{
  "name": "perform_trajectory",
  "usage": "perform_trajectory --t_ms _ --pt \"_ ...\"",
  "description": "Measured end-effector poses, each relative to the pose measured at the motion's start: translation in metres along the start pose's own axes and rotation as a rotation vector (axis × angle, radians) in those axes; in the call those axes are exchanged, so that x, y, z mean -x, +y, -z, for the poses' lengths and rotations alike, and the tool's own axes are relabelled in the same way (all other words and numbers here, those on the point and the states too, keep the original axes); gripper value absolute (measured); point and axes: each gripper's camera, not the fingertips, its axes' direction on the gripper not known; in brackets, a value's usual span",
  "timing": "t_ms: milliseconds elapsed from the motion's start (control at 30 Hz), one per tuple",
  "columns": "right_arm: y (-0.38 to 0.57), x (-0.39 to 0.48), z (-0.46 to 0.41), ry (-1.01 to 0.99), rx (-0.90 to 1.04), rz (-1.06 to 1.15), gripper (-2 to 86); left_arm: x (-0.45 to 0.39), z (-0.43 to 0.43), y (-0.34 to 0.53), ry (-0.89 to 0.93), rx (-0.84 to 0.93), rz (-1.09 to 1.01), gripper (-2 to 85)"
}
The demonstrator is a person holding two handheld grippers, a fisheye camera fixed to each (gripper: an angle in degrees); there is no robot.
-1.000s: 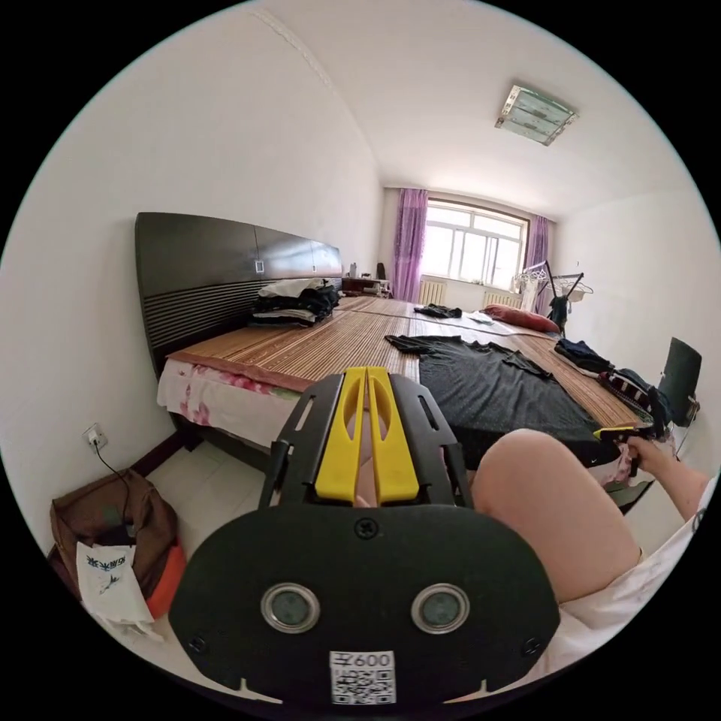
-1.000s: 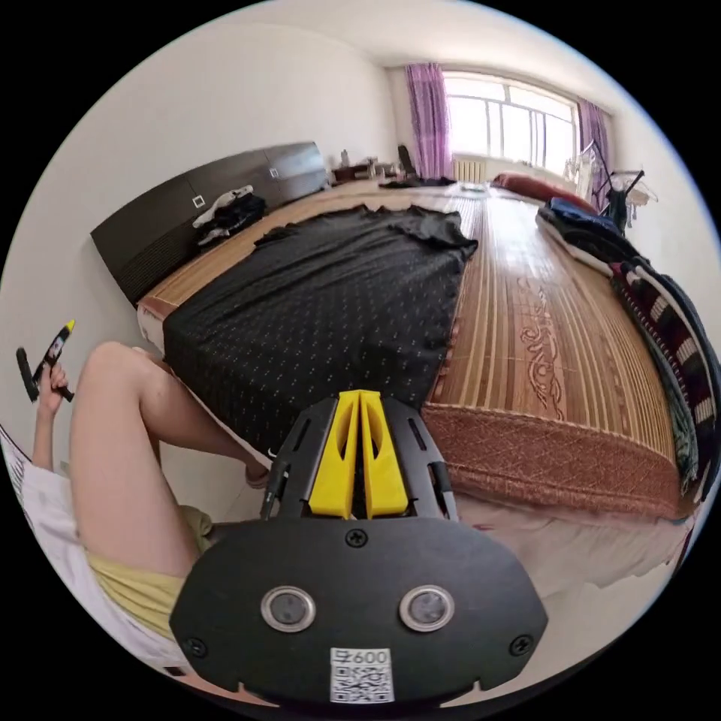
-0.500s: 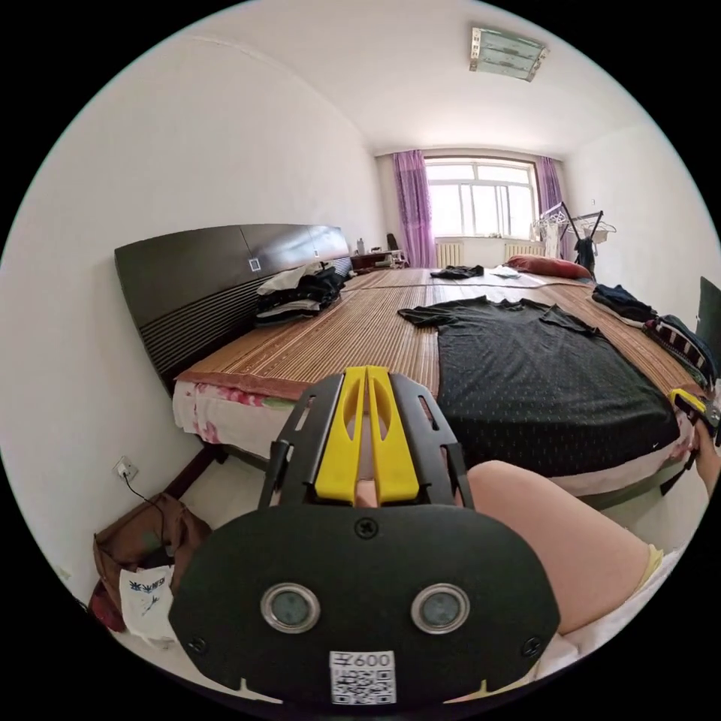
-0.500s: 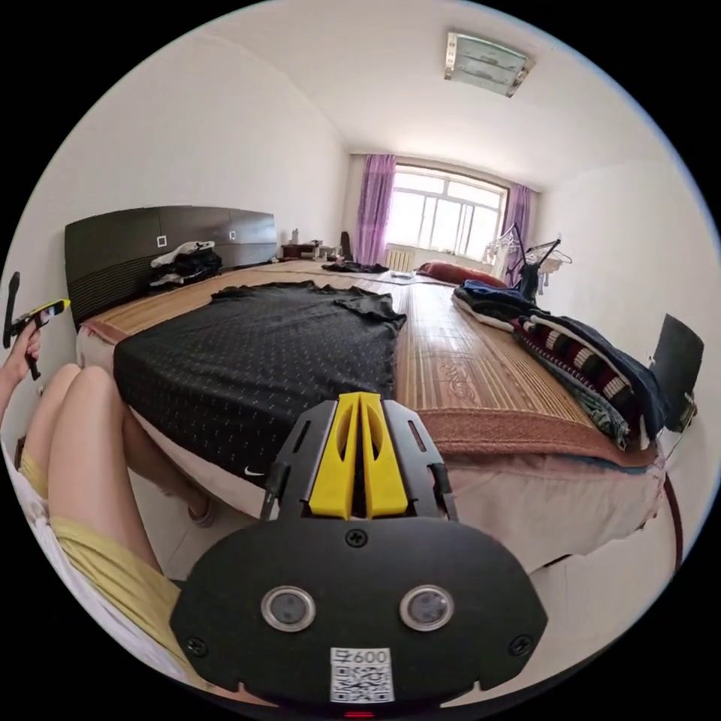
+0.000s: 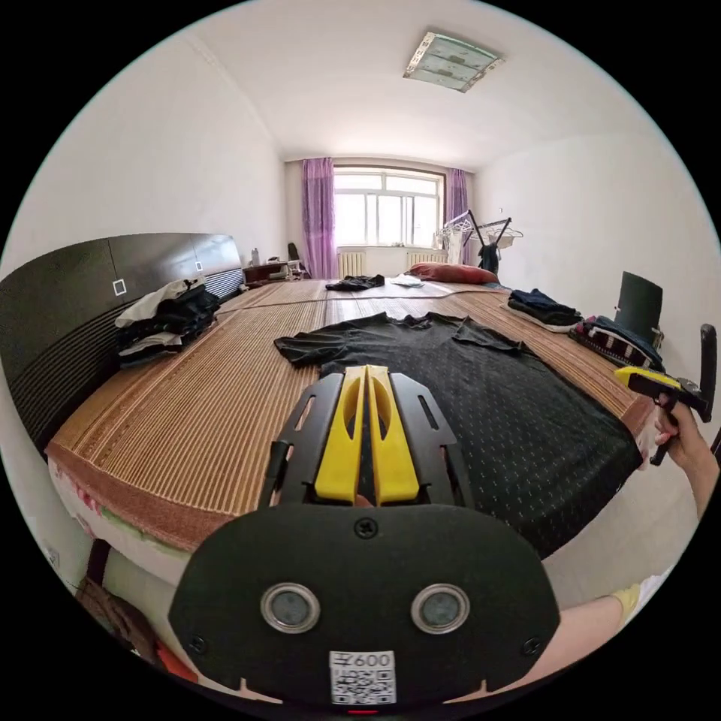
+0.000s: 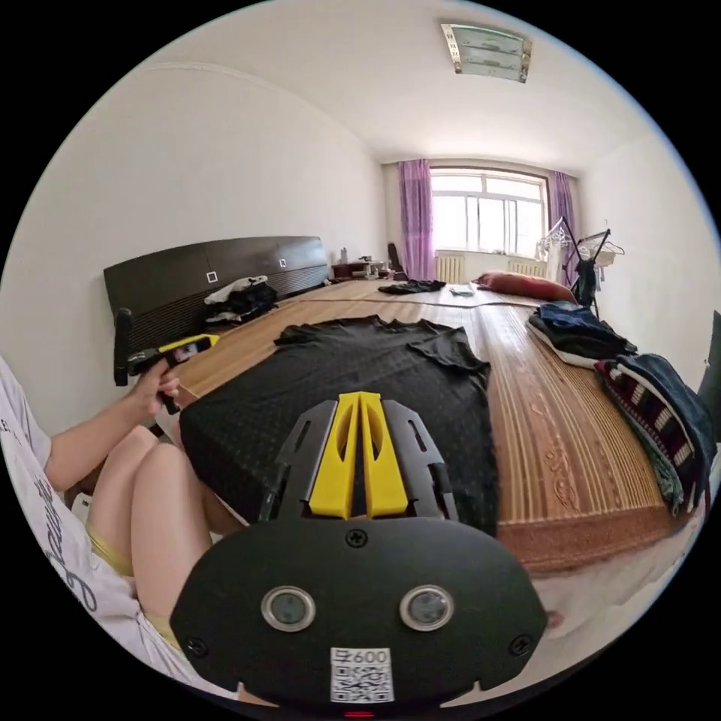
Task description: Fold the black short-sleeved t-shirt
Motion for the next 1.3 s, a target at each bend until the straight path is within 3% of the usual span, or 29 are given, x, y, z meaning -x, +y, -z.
perform_trajectory --t_ms 133,267,333,400,467,533,667,767,933,1200,1300 --pt "-0.084 0.064 -0.109 -0.239 -0.118 0.076 0.5 0.049 -0.059 -0.034 0.020 -0.023 0.182 0.2" --pt "-0.172 0.116 -0.258 -0.413 -0.034 0.077 4.4 0.078 -0.089 -0.022 -0.028 -0.020 0.292 0.2" --pt "-0.211 0.149 -0.328 -0.397 0.071 0.183 4.9 0.095 -0.083 -0.024 -0.022 -0.104 0.378 0.2" --pt "-0.242 0.182 -0.398 -0.335 0.147 0.270 4.9 0.099 -0.085 -0.037 -0.066 -0.145 0.321 0.1" --pt "-0.273 0.216 -0.488 -0.282 0.252 0.310 5.3 0.110 -0.101 -0.054 -0.101 -0.053 0.358 0.1" --pt "-0.292 0.237 -0.550 -0.254 0.356 0.321 6.1 0.120 -0.122 -0.081 -0.016 0.115 0.282 0.2" --pt "-0.324 0.270 -0.641 -0.107 0.427 0.342 7.1 0.128 -0.126 -0.105 -0.056 0.121 0.250 0.2" --pt "-0.348 0.278 -0.679 -0.175 0.473 0.298 7.0 0.139 -0.125 -0.118 -0.056 0.054 0.317 0.2" --pt "-0.364 0.292 -0.724 -0.082 0.560 0.337 5.5 0.125 -0.133 -0.146 -0.048 0.098 0.192 0.2" --pt "-0.393 0.290 -0.724 -0.047 0.444 0.298 -0.6 0.129 -0.130 -0.180 -0.115 0.057 0.188 0.1" --pt "-0.419 0.255 -0.698 -0.179 0.374 0.141 -0.8 0.135 -0.127 -0.190 -0.149 0.045 0.187 0.2"
